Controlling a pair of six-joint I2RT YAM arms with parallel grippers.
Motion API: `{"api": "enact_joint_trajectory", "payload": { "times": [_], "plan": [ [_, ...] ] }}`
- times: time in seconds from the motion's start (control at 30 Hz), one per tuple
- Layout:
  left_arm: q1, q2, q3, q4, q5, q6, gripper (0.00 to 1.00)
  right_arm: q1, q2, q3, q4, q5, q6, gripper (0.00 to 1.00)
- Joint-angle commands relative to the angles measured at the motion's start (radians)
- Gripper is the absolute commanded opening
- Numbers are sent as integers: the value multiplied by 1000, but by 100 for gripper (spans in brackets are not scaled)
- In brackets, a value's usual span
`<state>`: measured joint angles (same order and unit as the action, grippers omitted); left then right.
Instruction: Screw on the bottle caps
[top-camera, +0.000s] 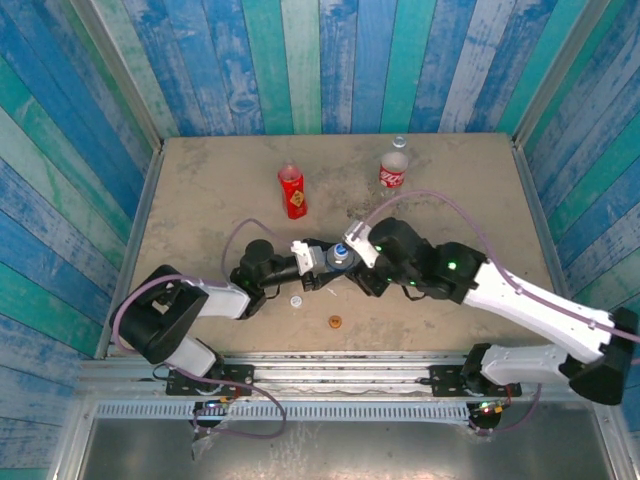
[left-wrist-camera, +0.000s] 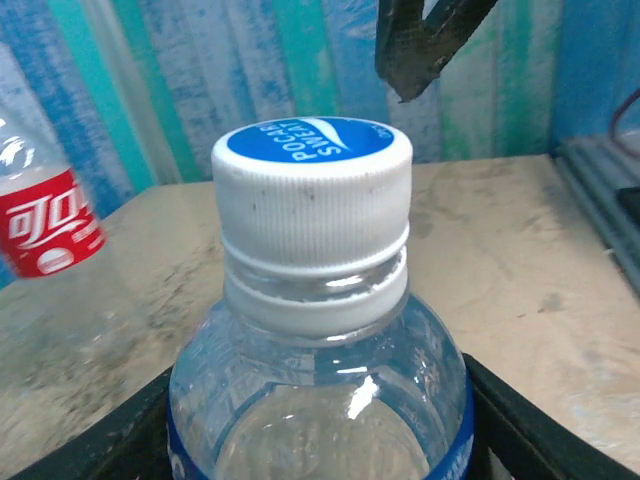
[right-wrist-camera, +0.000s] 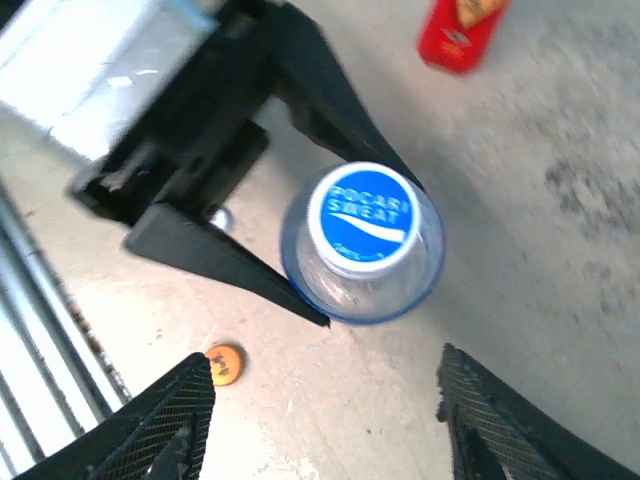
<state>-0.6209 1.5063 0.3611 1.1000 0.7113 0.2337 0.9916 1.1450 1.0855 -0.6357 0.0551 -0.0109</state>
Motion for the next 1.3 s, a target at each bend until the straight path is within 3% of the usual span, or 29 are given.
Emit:
{"api": "enact_joint_trajectory", "payload": {
  "times": [0.0,0.3,0.57,0.7,0.97,1.03,1.17,1.27],
  "plan": [
    [6,-1,42,19,188,-59,51,-32,-72,-52,117,-213,-262,58],
    [4,-66,91,-94,345,-49,51,-235,-88,-25,110,-602,-525,58],
    [1,-91,110,-144,357,-28,51,-263,28,46,23,-732,-629,54],
    [1,-93,110,-136,359,-33,51,-265,64,56,17,-737,-641,49],
    [2,-102,105,-123,335,-38,51,-280,82,57,14,-731,-633,26],
    [1,-103,102,-102,316,-50,51,-280,81,57,15,-716,-624,25],
    [2,-97,112,-44,190,-93,49,-280,79,46,47,-646,-569,23],
    [2,-74,132,0,16,-135,50,-280,73,10,161,-464,-402,20]
  ]
}}
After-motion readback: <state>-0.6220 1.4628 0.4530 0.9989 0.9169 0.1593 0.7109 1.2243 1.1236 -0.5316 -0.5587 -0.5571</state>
